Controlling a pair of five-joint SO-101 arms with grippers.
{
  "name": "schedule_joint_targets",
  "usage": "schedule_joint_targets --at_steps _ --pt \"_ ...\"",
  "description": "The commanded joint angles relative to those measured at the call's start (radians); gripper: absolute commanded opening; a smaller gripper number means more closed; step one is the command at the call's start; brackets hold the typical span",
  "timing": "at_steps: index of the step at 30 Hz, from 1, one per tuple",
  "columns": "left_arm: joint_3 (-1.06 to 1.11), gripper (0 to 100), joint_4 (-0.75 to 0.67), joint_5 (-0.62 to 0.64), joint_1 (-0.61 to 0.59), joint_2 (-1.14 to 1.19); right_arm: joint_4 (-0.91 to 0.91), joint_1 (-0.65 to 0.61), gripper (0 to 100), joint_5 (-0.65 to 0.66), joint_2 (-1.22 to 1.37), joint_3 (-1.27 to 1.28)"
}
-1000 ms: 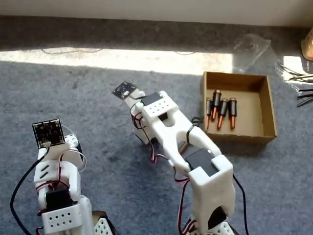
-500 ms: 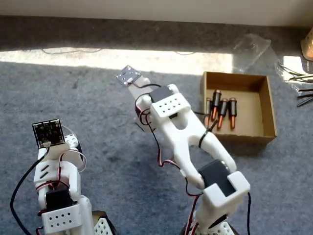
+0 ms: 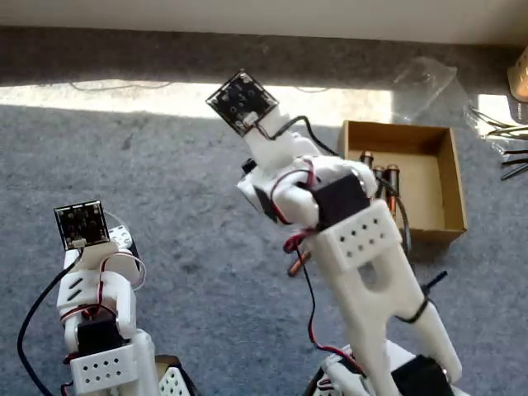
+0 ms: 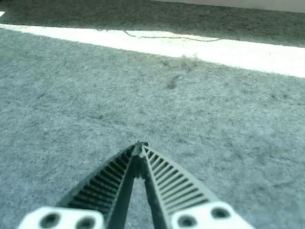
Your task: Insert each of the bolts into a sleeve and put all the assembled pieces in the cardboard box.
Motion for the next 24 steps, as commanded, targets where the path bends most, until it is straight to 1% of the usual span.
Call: schedule_joint_targets --at_steps 1,5,10,14,20,24 --pt "0.021 1 -0.018 -0.002 -0.007 -0.010 0.012 0.035 0.4 -0.005 -0.171 0.048" --pt "0.021 1 -0.018 -0.002 -0.007 -0.010 -0.031 0.108 0.4 -0.005 -0.328 0.202" --pt "0.021 1 -0.018 -0.003 0.025 -0.010 -0.208 0.220 0.4 -0.003 -0.539 0.461" --pt "0.021 1 -0.018 -0.003 0.036 -0.010 -0.328 0.257 0.4 -0.003 -0.707 0.642" --pt "0.021 1 -0.021 -0.003 0.038 -0.010 -0.349 0.302 0.4 -0.008 -0.911 0.799" --pt "0.021 1 -0.021 -0.012 0.058 -0.010 -0.349 0.305 0.4 -0.011 -1.010 0.877"
